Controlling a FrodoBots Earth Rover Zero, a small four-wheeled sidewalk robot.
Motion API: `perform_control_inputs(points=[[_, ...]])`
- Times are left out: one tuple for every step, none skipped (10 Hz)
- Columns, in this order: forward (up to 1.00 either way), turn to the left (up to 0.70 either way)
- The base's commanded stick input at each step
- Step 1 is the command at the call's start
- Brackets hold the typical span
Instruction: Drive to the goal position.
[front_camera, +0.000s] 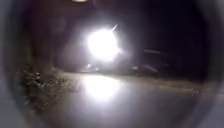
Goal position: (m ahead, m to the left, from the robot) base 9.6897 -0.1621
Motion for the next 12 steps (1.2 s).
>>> perform_control_inputs(points=[[1.0, 0.09], [1.0, 0.09], [1.0, 0.08], [1.0, 0.08], [1.0, 0.07], [1.0, 0.07], [1.0, 0.06], [1.0, 0.05], [1.0, 0.05], [1.0, 0.05], [1.0, 0.05], [1.0, 0.05]])
